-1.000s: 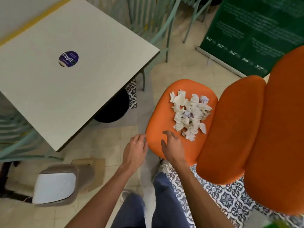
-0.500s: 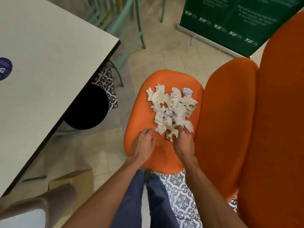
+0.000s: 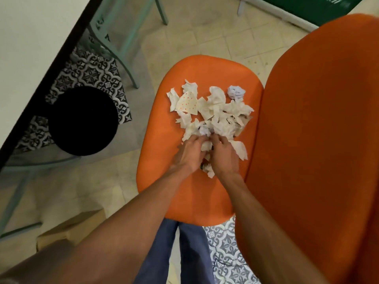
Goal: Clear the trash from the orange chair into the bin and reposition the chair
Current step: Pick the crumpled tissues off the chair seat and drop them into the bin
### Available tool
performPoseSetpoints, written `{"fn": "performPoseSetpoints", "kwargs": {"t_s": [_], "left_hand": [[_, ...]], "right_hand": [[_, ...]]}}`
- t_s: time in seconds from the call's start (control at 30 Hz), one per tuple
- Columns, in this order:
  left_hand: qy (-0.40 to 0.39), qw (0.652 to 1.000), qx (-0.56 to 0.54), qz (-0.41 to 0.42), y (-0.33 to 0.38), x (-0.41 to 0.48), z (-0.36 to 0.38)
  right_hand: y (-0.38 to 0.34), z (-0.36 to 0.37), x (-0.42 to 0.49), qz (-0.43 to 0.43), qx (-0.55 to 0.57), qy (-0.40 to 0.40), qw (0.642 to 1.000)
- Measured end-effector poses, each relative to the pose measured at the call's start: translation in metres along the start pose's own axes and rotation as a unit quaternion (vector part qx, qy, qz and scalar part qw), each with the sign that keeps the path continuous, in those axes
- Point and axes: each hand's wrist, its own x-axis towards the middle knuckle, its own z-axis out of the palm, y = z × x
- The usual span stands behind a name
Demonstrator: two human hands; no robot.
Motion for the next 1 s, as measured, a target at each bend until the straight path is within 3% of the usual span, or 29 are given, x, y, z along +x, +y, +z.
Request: {"fn": "performPoseSetpoints", "kwargs": {"t_s": [0.27,0.53,0.67,0.8,1.0], "left_hand": [[0.026,0.999,0.002,0.037,-0.022,0.011,0.035],[0.031,0.999,0.008,0.004,-0.034,-0.007,0.033],[0.053,0.997,-0.052,-0.021,-0.039,-0.025,0.021],[0.097,0.984,-0.143,-0.045,-0.037,-0.039,0.009],[0.131,0.974,-0.184,-0.036,-0.02,-0.057,-0.015]], "right_hand": [[0.011,0.042,-0.002,-0.001,-0.013,-0.009,1.0],[0.02,0.053,-0.014,0.064,0.039,-0.025,0.997],[0.024,0.042,-0.022,0.078,0.047,-0.044,0.995],[0.02,0.027,-0.036,0.062,0.07,0.013,0.996],[0.008,-0.008,-0.057,0.09,0.107,0.11,0.984]]}}
